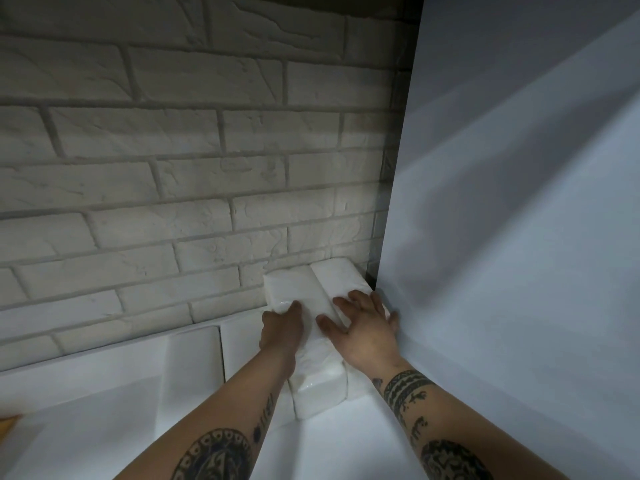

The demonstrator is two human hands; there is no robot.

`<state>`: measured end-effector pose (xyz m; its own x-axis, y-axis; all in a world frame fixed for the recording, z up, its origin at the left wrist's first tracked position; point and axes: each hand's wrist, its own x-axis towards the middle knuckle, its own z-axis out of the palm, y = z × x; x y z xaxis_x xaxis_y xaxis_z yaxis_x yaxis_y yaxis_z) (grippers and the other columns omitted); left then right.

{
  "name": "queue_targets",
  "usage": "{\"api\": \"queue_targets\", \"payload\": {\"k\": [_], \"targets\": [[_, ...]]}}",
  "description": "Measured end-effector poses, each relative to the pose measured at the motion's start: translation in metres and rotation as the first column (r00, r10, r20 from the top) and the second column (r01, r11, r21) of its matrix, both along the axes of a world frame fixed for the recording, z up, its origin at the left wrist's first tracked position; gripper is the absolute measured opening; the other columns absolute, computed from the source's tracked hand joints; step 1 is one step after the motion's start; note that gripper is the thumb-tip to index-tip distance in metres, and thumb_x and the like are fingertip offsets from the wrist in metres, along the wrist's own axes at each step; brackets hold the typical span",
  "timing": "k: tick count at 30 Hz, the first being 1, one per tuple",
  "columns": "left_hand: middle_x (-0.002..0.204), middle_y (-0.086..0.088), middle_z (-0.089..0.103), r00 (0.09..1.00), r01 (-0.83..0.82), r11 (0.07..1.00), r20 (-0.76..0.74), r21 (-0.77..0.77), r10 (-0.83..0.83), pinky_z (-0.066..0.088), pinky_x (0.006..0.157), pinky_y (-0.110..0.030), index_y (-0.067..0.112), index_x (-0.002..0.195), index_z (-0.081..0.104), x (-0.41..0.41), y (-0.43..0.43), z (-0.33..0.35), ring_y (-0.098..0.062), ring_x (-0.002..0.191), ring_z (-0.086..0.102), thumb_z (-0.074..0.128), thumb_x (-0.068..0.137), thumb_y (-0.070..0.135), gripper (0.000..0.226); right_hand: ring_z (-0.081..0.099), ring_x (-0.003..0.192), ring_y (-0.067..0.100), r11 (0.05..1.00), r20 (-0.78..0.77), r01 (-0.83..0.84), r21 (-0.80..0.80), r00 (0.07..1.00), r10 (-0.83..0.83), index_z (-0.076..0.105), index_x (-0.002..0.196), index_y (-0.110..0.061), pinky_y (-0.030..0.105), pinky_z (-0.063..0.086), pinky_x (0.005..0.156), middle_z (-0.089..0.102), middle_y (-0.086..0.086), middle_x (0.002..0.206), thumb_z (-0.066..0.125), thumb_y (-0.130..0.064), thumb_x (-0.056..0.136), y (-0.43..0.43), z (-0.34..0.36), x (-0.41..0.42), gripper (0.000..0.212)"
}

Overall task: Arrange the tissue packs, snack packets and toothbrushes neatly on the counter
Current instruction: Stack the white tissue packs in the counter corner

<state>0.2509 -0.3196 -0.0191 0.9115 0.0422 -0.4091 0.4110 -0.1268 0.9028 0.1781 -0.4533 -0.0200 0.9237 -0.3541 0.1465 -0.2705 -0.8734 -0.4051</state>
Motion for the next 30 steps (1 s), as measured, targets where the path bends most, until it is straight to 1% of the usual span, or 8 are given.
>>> {"api": "queue_targets", "payload": {"k": [4,12,16,18,20,24,28,30], "targets": [[0.145,-0.013,0.053,1.0,-0.004,1.0,0.002,-0.009,0.004,0.047,0.108,-0.051,0.014,0.151,0.035,0.002,0.005,0.001,-0.037,0.125,0.055,0.059,0.069,0.071,0.103,-0.002,0.157,0.022,1.0,-0.029,-0.011,-0.007,1.0,0.011,0.038,0.152,-0.042,0.069,-0.011,0.117,0.021,-0.013,0.166,0.032,-0.08,0.09,0.001,0.003,0.0,0.073],[0.159,-0.011,0.041,0.997,0.051,0.998,0.064,-0.021,-0.049,0.041,0.115,-0.046,0.014,0.161,0.029,-0.012,0.045,0.028,-0.034,0.137,0.047,0.05,0.099,0.053,0.076,-0.004,0.158,0.024,0.998,-0.004,0.006,-0.059,1.0,-0.006,0.035,0.155,-0.035,0.065,-0.011,0.119,0.015,-0.008,0.169,0.032,-0.068,0.099,0.021,0.022,-0.009,0.065],[0.128,-0.004,0.052,0.989,0.077,0.995,0.124,0.062,-0.084,0.047,0.108,-0.042,0.009,0.144,0.05,-0.024,0.081,0.039,-0.028,0.113,0.052,0.049,0.103,0.039,0.051,0.001,0.157,0.022,0.997,0.094,-0.058,-0.047,0.994,0.063,0.044,0.15,-0.032,0.06,-0.005,0.122,0.02,-0.007,0.168,0.045,-0.054,0.1,0.056,0.031,-0.02,0.055],[0.115,-0.006,0.054,0.98,0.121,0.989,0.15,0.089,-0.134,0.047,0.094,-0.035,0.007,0.12,0.063,-0.035,0.1,0.046,-0.024,0.101,0.053,0.05,0.104,0.028,0.03,0.01,0.156,0.022,0.994,0.16,-0.105,-0.027,0.981,0.108,0.053,0.143,-0.031,0.058,-0.001,0.122,0.029,-0.006,0.164,0.053,-0.045,0.098,0.079,0.034,-0.027,0.048],[0.105,-0.007,0.064,0.976,0.131,0.988,0.166,0.077,-0.142,0.046,0.08,-0.035,0.015,0.095,0.063,-0.051,0.125,0.053,-0.025,0.09,0.058,0.051,0.102,0.024,0.017,0.029,0.147,0.021,0.987,0.251,-0.162,0.0,0.955,0.156,0.064,0.131,-0.029,0.054,0.01,0.121,0.046,-0.005,0.152,0.059,-0.037,0.094,0.108,0.038,-0.036,0.038],[0.106,-0.001,0.076,0.945,0.176,0.983,0.269,0.051,-0.183,0.051,0.081,-0.034,0.017,0.109,0.069,-0.092,0.187,0.063,-0.022,0.09,0.071,0.056,0.1,0.027,0.019,0.059,0.117,0.017,0.957,0.31,-0.278,0.085,0.92,0.24,0.074,0.115,-0.028,0.038,0.031,0.105,0.072,-0.007,0.116,0.058,-0.029,0.094,0.18,0.046,-0.056,0.025],[0.1,-0.003,0.077,0.902,0.15,0.972,0.377,0.181,-0.21,0.047,0.054,-0.012,0.012,0.108,0.073,-0.135,0.283,0.058,-0.013,0.075,0.07,0.057,0.101,0.019,0.019,0.065,0.087,0.009,0.897,0.307,-0.36,0.257,0.91,0.278,0.074,0.101,-0.03,0.043,0.044,0.104,0.072,-0.013,0.08,0.06,-0.028,0.095,0.271,0.037,-0.088,0.016],[0.094,-0.001,0.077,0.897,0.141,0.957,0.377,0.252,-0.231,0.045,0.052,-0.01,0.012,0.105,0.074,-0.148,0.324,0.052,-0.015,0.075,0.069,0.058,0.101,0.019,0.018,0.061,0.077,0.006,0.876,0.291,-0.383,0.292,0.908,0.3,0.074,0.1,-0.031,0.044,0.045,0.103,0.066,-0.018,0.07,0.061,-0.029,0.095,0.303,0.029,-0.101,0.013]]}}
